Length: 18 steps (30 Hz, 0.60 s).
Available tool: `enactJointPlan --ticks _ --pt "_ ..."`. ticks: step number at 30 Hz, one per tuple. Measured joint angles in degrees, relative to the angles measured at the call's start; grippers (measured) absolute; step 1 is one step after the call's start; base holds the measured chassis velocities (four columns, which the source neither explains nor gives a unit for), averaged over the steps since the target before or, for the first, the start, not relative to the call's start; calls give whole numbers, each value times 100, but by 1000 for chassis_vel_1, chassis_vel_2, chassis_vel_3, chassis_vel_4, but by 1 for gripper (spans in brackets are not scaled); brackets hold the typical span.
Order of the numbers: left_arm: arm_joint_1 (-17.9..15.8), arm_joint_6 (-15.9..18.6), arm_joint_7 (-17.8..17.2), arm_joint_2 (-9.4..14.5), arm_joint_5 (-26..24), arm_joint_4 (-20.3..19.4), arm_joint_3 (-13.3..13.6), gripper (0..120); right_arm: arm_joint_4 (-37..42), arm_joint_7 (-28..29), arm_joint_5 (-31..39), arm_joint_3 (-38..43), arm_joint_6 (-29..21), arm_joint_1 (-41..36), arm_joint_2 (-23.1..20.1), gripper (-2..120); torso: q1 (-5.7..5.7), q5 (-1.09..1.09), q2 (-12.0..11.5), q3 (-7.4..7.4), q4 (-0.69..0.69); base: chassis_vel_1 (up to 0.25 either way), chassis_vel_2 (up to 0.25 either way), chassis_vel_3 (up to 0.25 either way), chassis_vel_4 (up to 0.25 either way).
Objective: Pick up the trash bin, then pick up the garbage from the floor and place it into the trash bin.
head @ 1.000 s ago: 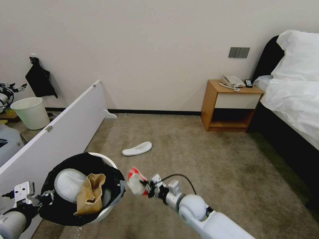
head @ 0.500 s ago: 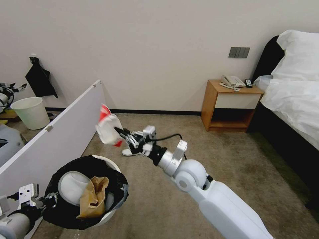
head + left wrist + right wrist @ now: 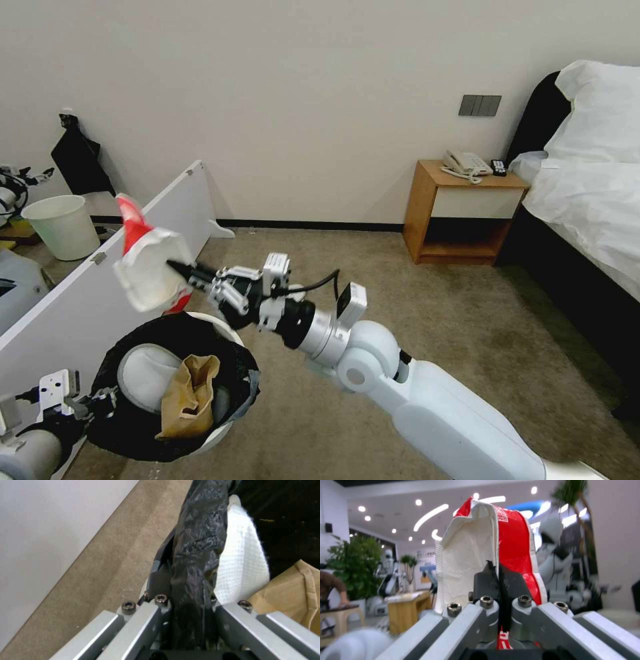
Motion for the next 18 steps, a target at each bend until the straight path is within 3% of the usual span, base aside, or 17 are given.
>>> enactJointPlan --ticks 7,18 --pt "19 0 -18 -11 2 -62 -53 3 -164 365 -128 -756 -358 -78 -461 0 0 1 0 0 -1 0 0 0 0" --pt "22 0 -81 34 12 -98 -40 3 -285 907 -353 -1056 -898 -197 -764 0 0 1 0 0 -1 0 0 0 0"
